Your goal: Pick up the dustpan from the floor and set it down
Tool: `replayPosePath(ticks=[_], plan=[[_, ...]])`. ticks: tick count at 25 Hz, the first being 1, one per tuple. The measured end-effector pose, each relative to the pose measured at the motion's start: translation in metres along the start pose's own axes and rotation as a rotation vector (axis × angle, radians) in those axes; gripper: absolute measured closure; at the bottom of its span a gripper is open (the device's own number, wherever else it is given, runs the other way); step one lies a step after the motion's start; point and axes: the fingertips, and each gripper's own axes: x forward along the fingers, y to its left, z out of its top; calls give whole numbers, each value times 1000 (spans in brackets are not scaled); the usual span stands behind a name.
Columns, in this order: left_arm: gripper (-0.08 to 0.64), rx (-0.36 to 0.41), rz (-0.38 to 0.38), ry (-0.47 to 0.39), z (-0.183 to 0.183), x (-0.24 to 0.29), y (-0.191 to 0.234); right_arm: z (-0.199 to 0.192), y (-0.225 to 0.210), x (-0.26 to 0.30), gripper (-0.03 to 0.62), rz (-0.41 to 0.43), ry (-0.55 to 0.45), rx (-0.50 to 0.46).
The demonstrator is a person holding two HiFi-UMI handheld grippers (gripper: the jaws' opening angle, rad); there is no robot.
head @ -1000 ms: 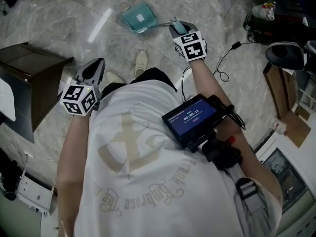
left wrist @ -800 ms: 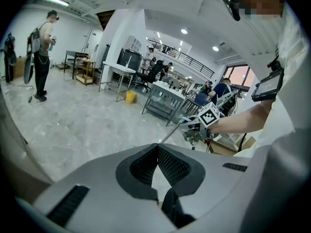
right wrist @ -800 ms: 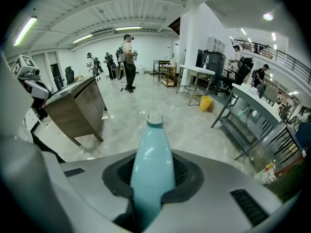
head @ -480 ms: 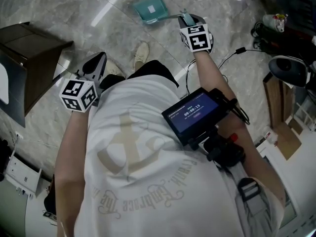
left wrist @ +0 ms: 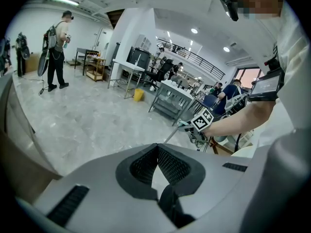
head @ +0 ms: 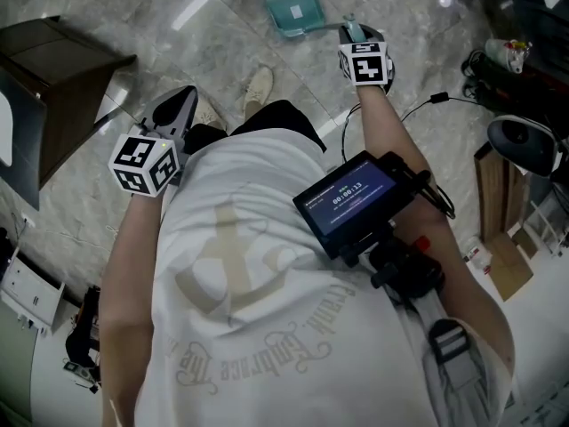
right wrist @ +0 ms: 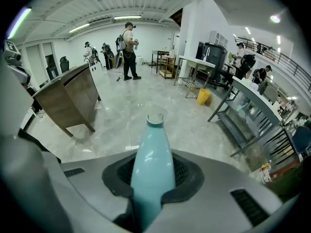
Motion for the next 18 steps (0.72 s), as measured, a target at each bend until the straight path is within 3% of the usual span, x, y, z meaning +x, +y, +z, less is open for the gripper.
replayPosePath(ticks=[18], plan=[[549,17,1,15,3,-4,-7,-34,7,10,497,14,38,2]])
